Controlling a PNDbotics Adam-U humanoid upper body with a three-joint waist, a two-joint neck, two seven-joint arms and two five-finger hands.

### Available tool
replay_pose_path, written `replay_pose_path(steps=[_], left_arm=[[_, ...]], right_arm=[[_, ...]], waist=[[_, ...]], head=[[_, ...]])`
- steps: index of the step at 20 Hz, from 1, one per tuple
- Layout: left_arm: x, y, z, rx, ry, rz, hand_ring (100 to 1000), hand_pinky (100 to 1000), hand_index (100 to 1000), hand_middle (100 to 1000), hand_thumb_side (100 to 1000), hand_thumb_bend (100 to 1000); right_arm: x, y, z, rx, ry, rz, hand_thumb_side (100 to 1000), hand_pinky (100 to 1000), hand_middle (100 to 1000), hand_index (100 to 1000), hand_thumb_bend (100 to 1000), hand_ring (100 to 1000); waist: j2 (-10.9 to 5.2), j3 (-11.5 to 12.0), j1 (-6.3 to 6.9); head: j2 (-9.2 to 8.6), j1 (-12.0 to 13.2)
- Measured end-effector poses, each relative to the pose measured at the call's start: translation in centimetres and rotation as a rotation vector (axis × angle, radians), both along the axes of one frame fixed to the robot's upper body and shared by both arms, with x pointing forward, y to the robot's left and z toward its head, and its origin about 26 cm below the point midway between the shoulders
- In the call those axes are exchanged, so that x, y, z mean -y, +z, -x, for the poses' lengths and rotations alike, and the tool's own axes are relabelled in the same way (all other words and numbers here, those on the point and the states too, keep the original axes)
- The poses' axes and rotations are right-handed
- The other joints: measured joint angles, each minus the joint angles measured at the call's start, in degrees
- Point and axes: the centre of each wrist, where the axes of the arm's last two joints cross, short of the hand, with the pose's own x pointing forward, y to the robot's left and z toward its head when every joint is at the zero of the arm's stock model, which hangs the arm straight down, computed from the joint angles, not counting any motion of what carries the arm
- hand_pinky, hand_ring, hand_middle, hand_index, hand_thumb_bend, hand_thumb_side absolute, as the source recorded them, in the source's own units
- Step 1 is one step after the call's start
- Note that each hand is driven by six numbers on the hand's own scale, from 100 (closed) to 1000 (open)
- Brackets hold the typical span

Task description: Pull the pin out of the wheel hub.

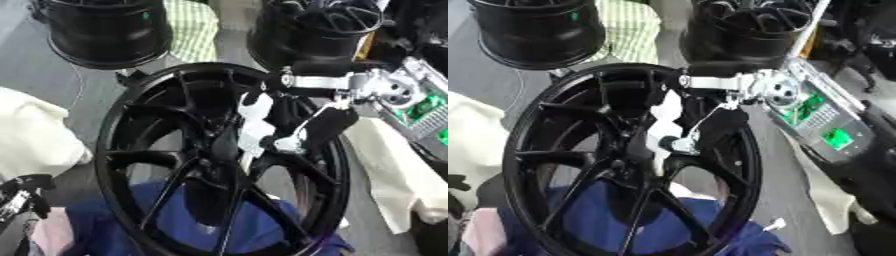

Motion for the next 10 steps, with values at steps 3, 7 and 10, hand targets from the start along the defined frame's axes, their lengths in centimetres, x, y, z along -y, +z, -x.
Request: replay_pose_path(steps=[3, 7, 10], left_arm=[[0.0, 0.0, 0.0, 0.0, 0.0, 0.0, 479, 466, 786, 639, 711, 100], [0.0, 0.0, 0.0, 0.0, 0.0, 0.0, 479, 466, 786, 640, 711, 100], [0.0, 0.0, 0.0, 0.0, 0.0, 0.0, 479, 466, 786, 640, 711, 100]], right_arm=[[-0.04, -0.15, -0.08, -0.002, 0.0, 0.006, 352, 542, 828, 860, 303, 574], [-0.2, -0.28, -0.11, -0.002, 0.002, 0.009, 355, 564, 828, 858, 304, 606], [-0.25, -0.35, -0.11, 0.0, 0.001, 0.014, 355, 568, 826, 855, 306, 611]], waist=[[0.0, 0.1, 0.0], [0.0, 0.2, 0.0], [0.0, 0.2, 0.0]], head=[[0.0, 0.0], [0.0, 0.0], [0.0, 0.0]])
